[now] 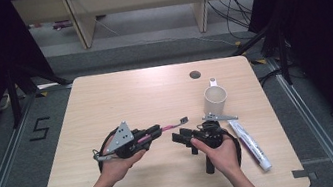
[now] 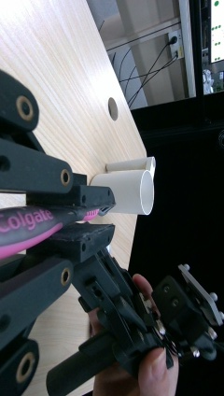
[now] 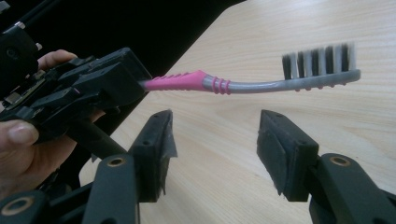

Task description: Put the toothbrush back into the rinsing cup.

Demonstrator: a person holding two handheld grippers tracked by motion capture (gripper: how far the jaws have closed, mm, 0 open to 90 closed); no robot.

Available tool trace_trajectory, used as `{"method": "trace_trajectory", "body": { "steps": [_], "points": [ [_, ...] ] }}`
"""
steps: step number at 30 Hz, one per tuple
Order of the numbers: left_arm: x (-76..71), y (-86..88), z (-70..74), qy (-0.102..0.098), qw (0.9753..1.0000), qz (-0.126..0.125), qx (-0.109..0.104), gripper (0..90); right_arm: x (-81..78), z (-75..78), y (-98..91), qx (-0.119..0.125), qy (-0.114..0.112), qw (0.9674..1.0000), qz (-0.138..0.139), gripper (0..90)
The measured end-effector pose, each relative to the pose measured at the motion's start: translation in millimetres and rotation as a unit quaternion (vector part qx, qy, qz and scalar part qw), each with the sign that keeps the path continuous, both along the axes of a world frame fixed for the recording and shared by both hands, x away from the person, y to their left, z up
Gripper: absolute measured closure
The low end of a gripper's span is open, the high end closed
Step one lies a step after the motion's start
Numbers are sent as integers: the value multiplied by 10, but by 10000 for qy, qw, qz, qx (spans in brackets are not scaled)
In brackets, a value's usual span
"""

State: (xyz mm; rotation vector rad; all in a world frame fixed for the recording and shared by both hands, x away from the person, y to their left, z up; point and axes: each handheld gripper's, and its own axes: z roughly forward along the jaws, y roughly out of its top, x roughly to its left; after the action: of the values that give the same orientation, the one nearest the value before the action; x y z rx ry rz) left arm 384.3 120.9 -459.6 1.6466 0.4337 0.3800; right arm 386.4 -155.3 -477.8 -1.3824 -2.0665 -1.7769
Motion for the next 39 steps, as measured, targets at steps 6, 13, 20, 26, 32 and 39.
{"method": "trace_trajectory", "body": {
  "steps": [6,13,20,26,32,39],
  "points": [
    [-12,0,5,46,10000,7,35,801,64,-71,36,260,104,9996,74,436],
    [-13,-7,-9,83,10000,-27,13,801,97,-48,36,504,-7,9987,7,425],
    [-22,-40,-53,134,9999,-62,58,801,127,24,21,679,-88,9976,-49,420],
    [-39,-106,-132,195,9996,-116,194,800,156,76,-2,831,-26,9964,-152,473],
    [-59,-170,-234,353,9983,-153,433,799,157,157,-14,1015,-67,9948,-38,708],
    [-65,-281,-353,498,9963,-168,675,740,131,275,37,971,-401,9943,198,833]
  ]
}}
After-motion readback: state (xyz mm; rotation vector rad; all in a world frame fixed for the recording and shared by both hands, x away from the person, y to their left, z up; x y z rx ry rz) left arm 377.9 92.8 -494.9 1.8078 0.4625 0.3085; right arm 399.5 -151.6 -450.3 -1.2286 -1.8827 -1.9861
